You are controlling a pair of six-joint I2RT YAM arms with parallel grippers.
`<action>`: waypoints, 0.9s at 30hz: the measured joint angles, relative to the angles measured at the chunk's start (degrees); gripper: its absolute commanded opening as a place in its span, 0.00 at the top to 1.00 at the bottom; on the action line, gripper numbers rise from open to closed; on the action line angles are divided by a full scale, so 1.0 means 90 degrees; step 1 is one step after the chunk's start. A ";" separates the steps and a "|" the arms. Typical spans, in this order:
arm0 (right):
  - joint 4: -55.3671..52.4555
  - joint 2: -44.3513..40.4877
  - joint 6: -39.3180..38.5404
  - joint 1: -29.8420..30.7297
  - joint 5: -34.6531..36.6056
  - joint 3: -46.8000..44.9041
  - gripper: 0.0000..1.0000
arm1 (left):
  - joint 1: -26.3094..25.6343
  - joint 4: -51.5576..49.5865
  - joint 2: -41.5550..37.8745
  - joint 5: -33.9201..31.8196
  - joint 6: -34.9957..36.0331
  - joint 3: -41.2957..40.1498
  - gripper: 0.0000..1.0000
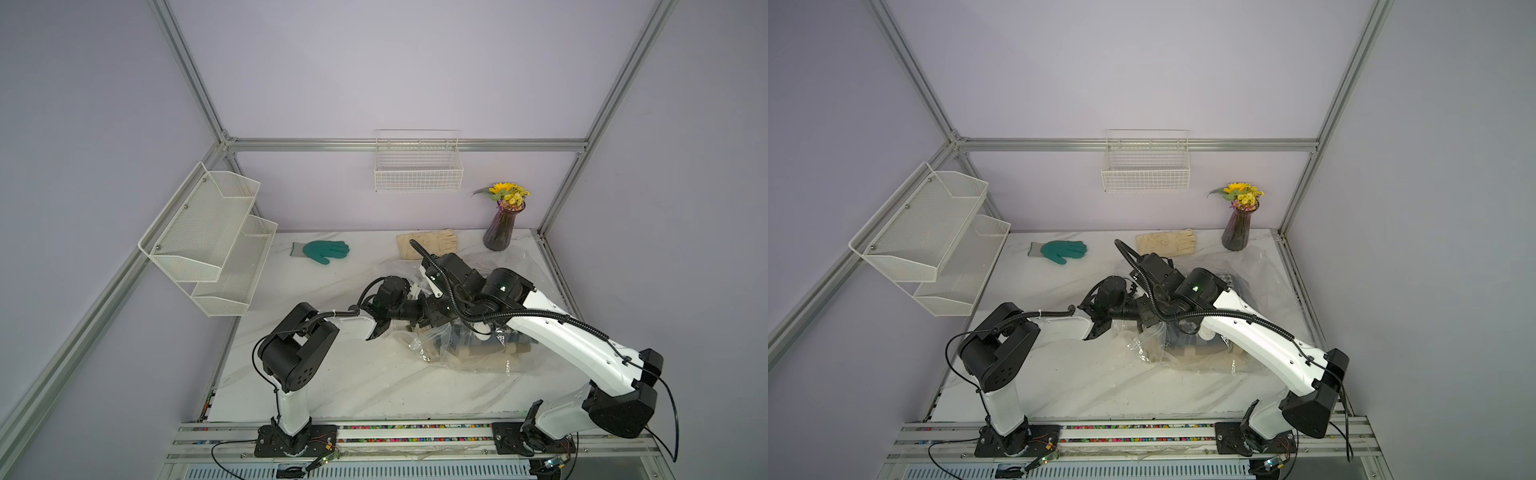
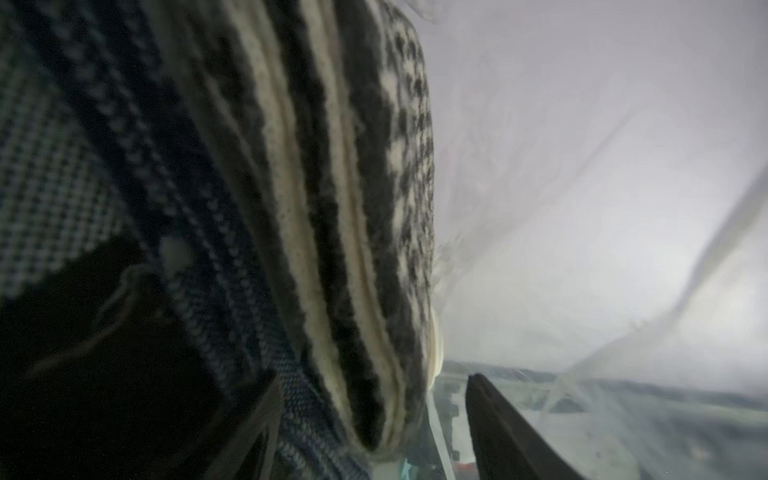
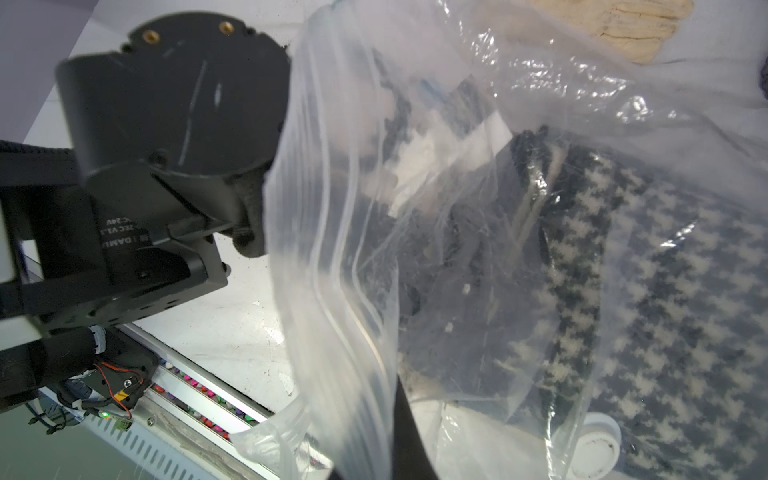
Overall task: Take the scarf out of the vacuum bag
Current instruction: Take out the scarf from the vacuum bag.
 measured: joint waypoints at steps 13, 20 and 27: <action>0.0034 0.0000 0.0000 0.0000 0.0000 -0.0044 0.93 | -0.0022 -0.0143 -0.0051 -0.0036 0.0121 0.0085 0.27; 0.0036 0.0000 0.0000 0.0000 0.0000 -0.0044 0.93 | -0.0061 -0.0041 -0.0053 -0.0017 0.0092 0.0087 0.27; 0.0041 0.0000 -0.0002 0.0000 0.0002 -0.0044 0.93 | -0.0104 0.0027 -0.0053 0.0083 -0.0044 0.0335 0.29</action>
